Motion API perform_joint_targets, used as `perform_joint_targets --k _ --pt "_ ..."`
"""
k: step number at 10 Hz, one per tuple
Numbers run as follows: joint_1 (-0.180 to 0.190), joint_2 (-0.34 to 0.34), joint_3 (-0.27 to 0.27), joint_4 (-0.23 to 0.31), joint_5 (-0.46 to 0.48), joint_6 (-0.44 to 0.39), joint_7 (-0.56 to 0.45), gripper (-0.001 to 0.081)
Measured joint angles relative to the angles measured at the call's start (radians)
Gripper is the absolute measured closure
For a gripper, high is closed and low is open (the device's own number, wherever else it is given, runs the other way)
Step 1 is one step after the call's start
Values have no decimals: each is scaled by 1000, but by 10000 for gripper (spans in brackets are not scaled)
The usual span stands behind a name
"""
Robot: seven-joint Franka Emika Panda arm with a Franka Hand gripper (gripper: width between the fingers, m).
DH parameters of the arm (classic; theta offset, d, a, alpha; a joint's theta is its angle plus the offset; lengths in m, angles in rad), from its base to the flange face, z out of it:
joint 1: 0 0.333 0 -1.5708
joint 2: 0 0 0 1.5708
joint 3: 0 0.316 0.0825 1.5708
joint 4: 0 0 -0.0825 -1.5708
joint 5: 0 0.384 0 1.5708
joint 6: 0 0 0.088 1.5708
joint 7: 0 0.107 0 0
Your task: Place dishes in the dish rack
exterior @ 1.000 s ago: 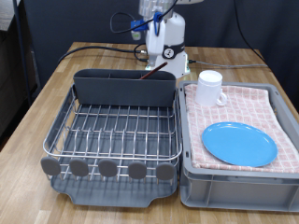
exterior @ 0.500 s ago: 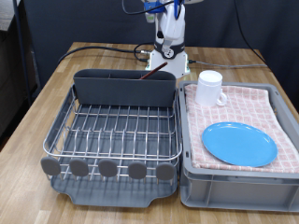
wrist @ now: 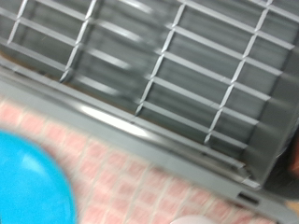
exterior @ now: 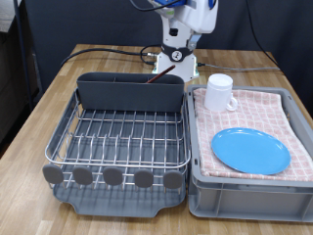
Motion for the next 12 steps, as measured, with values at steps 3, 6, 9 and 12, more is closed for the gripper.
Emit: perform_joint_targets --k 3,6,9,12 --pt "55 111 9 102 79 -9 -26 4" --pt "96 216 25 194 127 -18 -39 4" --pt "99 216 26 189 128 -8 -72 4" --pt "124 214 46 193 136 -2 -112 4"
